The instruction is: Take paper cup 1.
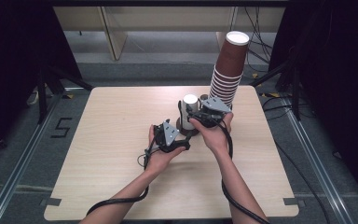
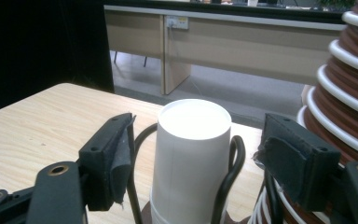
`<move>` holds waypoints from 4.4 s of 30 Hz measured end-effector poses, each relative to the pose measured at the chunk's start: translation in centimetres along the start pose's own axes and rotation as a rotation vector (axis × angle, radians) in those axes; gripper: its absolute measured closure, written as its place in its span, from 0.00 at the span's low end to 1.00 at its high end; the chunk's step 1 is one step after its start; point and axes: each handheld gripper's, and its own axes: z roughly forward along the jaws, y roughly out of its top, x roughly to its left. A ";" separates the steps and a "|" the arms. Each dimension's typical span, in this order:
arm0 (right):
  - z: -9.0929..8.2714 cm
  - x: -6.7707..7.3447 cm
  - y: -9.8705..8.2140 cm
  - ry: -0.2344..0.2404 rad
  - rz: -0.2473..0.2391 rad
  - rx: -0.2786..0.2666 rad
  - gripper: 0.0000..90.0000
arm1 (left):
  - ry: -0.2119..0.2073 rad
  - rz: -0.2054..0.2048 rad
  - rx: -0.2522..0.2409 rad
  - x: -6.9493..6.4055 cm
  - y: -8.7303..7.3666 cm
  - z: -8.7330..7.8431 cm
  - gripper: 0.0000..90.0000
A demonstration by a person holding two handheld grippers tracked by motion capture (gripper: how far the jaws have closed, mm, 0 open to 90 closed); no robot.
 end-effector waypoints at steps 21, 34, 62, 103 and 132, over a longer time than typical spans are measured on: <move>2.8 0.6 0.2 -0.014 0.013 0.070 0.35 | 0.059 -0.086 0.059 -0.3 -0.8 3.1 0.15; 3.8 0.4 0.9 -0.023 0.004 0.087 0.35 | 0.053 -0.061 0.124 -0.5 -0.8 4.8 0.15; 5.7 0.1 0.7 -0.047 -0.003 0.153 0.37 | 0.053 -0.029 0.187 -0.4 -0.2 6.8 0.15; 6.2 0.2 0.4 -0.045 0.000 0.152 0.39 | 0.047 -0.010 0.167 -0.8 -0.2 7.2 0.22; 4.5 0.8 3.7 -0.047 -0.023 0.048 0.40 | 0.053 0.012 0.181 -0.9 -0.2 7.2 0.24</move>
